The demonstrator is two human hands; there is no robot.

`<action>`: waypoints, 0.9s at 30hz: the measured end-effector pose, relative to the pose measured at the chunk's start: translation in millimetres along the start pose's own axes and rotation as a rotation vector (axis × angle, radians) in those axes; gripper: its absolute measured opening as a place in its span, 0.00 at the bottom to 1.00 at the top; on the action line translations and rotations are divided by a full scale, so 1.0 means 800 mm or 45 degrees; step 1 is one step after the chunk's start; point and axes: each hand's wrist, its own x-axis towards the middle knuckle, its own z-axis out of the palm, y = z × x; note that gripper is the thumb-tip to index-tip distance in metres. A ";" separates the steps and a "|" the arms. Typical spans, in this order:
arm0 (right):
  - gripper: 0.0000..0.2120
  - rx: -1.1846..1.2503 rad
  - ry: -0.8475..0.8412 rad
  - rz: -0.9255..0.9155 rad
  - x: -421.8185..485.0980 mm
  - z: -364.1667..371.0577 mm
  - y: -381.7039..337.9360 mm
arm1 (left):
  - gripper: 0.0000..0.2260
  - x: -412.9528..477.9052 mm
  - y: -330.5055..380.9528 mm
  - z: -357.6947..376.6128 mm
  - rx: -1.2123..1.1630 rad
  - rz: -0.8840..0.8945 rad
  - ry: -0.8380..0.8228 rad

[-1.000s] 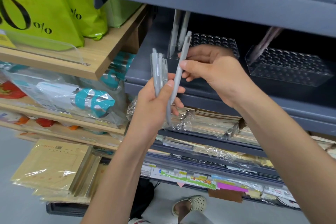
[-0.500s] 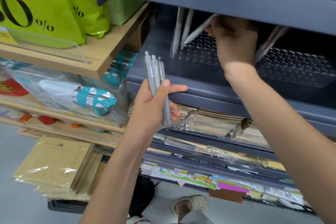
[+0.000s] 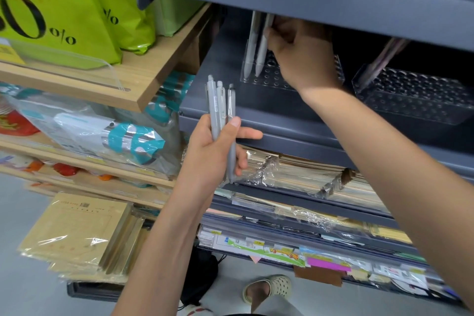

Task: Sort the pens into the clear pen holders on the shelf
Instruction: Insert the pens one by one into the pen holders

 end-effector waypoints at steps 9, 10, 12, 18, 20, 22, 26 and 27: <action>0.07 0.031 0.000 -0.034 -0.007 0.003 0.010 | 0.08 -0.001 0.000 -0.003 -0.011 -0.008 0.006; 0.08 0.026 0.002 -0.039 -0.007 0.003 0.011 | 0.08 -0.002 0.000 -0.003 -0.014 -0.004 0.008; 0.09 0.011 -0.001 -0.044 -0.008 0.004 0.011 | 0.08 -0.002 0.000 -0.004 -0.014 -0.001 0.011; 0.08 0.056 -0.045 0.024 -0.012 -0.003 0.014 | 0.10 -0.006 0.000 -0.006 -0.008 0.011 0.026; 0.08 -0.018 0.008 0.007 -0.016 -0.012 0.019 | 0.10 -0.008 -0.001 -0.008 -0.013 0.016 0.045; 0.09 -0.156 -0.004 -0.040 -0.022 -0.027 0.030 | 0.10 -0.010 -0.001 -0.009 -0.026 0.021 0.062; 0.21 -0.473 -0.316 -0.056 -0.034 -0.051 0.059 | 0.10 -0.014 0.000 -0.010 -0.013 0.013 0.096; 0.22 -0.500 -0.348 -0.077 -0.036 -0.052 0.064 | 0.10 -0.015 0.000 -0.009 -0.010 -0.002 0.106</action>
